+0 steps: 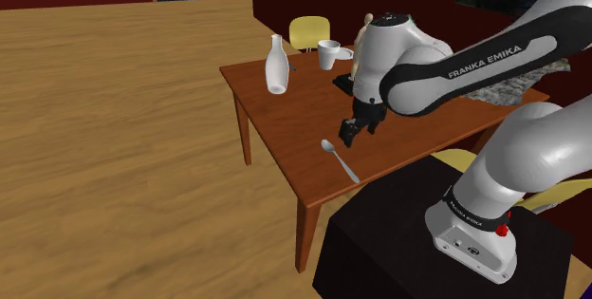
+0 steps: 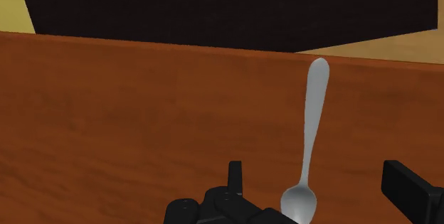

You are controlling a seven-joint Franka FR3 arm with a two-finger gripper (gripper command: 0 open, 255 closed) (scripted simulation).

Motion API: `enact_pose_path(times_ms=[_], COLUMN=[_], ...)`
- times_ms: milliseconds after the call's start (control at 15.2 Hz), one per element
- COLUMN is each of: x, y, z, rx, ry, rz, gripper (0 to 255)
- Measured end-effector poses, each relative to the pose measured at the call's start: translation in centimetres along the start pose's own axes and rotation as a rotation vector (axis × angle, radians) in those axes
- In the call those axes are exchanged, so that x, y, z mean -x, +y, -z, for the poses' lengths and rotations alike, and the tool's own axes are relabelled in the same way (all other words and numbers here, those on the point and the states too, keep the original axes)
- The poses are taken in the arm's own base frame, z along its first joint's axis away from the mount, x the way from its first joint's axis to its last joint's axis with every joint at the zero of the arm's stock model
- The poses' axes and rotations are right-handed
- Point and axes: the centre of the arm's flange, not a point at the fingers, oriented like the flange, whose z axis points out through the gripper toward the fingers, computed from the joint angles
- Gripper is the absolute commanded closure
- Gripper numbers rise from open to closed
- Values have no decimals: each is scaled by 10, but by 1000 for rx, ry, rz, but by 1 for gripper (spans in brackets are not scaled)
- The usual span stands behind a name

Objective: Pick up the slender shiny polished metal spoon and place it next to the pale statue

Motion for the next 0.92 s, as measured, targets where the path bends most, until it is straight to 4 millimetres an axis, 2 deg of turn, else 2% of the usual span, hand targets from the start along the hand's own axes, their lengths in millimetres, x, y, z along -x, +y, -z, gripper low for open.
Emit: enact_pose_path(times_ms=[396,792,924], x=[-9,-12,-12], y=[-33,-38,-37], z=[-67,-102,-108], rx=[47,44,43], ry=[75,81,82], rz=[-80,-88,-87], gripper=[0,0,0])
